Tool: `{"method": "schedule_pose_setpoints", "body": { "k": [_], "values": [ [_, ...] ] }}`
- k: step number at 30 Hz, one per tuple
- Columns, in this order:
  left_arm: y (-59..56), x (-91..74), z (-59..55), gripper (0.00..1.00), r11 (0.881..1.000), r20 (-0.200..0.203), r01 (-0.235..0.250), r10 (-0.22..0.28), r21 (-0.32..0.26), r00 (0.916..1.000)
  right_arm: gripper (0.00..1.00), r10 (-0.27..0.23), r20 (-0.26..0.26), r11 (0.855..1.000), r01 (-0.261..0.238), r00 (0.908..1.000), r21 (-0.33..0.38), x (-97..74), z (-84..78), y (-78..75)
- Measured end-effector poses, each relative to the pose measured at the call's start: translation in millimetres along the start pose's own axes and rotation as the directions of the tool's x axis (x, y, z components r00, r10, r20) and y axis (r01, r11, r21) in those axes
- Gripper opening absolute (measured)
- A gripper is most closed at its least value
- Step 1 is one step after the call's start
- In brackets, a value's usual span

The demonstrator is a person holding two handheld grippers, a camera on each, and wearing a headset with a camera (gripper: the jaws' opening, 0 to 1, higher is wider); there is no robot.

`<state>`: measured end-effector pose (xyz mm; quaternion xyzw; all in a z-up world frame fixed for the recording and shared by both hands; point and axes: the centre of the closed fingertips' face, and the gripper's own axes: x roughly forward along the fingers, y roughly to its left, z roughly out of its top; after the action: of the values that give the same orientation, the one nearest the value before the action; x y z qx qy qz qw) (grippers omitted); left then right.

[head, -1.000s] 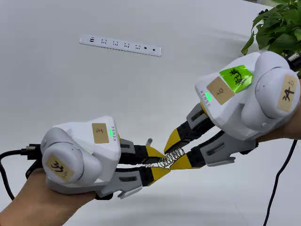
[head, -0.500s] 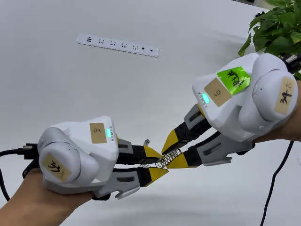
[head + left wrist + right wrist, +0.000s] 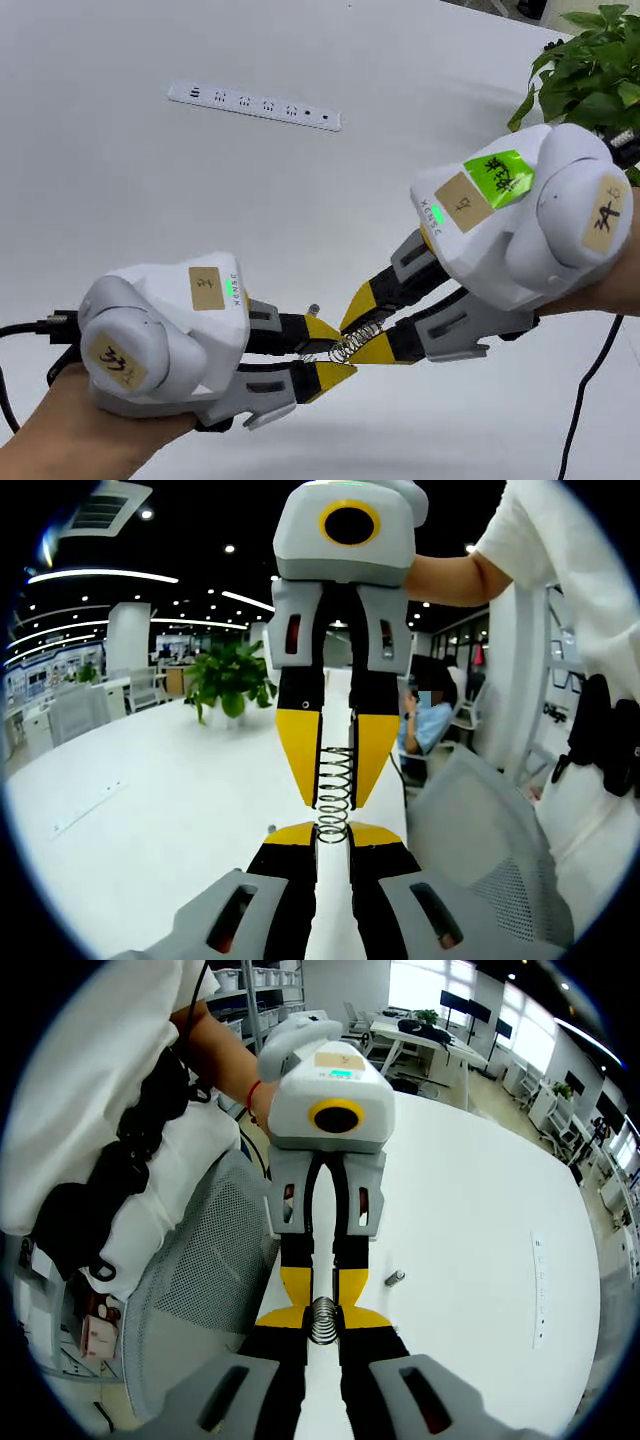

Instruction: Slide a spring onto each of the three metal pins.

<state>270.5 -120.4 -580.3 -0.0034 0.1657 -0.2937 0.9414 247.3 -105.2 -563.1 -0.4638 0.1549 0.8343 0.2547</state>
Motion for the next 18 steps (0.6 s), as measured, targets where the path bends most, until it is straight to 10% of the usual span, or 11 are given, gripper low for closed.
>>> {"method": "schedule_pose_setpoints", "body": {
  "k": [18],
  "values": [
    [4.9,-12.9,-2.5,0.21,0.999,0.007,-0.036,0.036,-0.007,0.9993,0.12,-0.035,0.034,0.998,0.034,0.9988,0.045,-8.7,2.4,-7.8]
  ]
}}
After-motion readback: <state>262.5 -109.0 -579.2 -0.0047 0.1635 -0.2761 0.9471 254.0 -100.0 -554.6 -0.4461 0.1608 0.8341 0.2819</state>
